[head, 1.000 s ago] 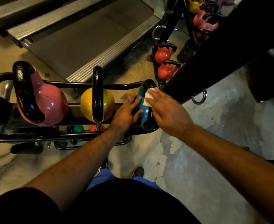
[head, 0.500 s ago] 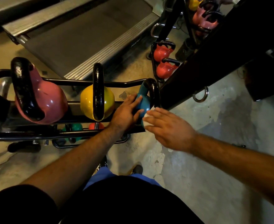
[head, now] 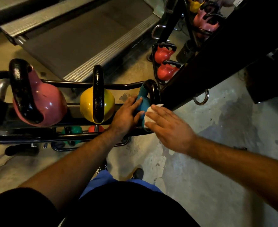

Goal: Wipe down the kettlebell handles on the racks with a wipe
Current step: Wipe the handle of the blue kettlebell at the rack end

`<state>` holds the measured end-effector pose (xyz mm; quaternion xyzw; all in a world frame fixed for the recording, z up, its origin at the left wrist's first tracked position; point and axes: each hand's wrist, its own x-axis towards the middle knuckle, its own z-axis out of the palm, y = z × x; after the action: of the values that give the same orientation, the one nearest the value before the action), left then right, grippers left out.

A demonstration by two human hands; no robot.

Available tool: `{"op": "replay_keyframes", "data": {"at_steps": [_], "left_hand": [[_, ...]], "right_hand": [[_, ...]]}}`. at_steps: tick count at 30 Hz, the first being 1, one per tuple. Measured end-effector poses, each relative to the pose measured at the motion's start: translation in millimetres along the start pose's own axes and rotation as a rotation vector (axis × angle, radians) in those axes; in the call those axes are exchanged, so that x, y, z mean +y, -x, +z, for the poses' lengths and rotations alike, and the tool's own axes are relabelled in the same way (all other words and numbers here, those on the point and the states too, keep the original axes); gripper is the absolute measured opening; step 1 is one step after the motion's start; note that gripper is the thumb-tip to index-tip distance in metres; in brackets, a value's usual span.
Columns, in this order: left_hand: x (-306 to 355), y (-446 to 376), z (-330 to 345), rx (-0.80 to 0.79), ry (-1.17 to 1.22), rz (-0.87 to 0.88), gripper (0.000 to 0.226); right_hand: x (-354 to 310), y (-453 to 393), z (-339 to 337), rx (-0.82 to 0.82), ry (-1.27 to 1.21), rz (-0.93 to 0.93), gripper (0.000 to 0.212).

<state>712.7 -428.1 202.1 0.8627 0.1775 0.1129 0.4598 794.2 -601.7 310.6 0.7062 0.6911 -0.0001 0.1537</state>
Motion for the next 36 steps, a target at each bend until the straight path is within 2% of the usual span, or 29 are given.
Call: {"op": "replay_keyframes", "data": {"at_steps": [3, 4, 8, 12, 15, 19, 22, 26, 29, 36], "left_hand": [[-4.6, 5.8, 3.8, -0.011, 0.014, 0.003, 0.058], [-5.9, 6.3, 5.5, -0.021, 0.013, -0.001, 0.061], [-8.1, 4.2, 7.0, -0.065, -0.041, -0.022, 0.064], [-5.8, 5.6, 4.3, -0.075, -0.047, -0.006, 0.073], [-3.6, 9.4, 4.7, -0.058, -0.039, -0.009, 0.067], [-1.3, 8.6, 3.8, -0.046, -0.029, -0.017, 0.063], [0.3, 6.4, 3.8, -0.022, -0.020, -0.050, 0.060], [0.5, 1.1, 2.7, -0.013, -0.004, -0.032, 0.059], [0.7, 0.2, 3.5, -0.008, 0.013, -0.058, 0.059], [-4.8, -0.5, 4.0, -0.026, 0.012, -0.017, 0.062]], "right_hand": [[-4.6, 9.3, 2.1, -0.108, 0.063, -0.146, 0.050], [1.3, 5.1, -3.9, -0.127, 0.076, -0.136, 0.052], [11.6, -21.8, -25.6, -0.166, 0.073, 0.103, 0.052], [3.2, -21.3, -26.6, -0.246, 0.071, 0.058, 0.055], [12.1, -40.9, -38.1, -0.208, -0.009, 0.231, 0.063], [16.2, -55.2, -37.5, -0.210, -0.042, 0.258, 0.063], [27.4, -64.1, -44.5, -0.184, -0.078, 0.365, 0.062], [17.5, -68.8, -42.6, -0.259, -0.011, 0.285, 0.064], [27.1, -80.6, -45.5, -0.260, -0.043, 0.374, 0.065], [25.9, -112.3, -43.0, -0.377, 0.060, 0.372, 0.065]]}}
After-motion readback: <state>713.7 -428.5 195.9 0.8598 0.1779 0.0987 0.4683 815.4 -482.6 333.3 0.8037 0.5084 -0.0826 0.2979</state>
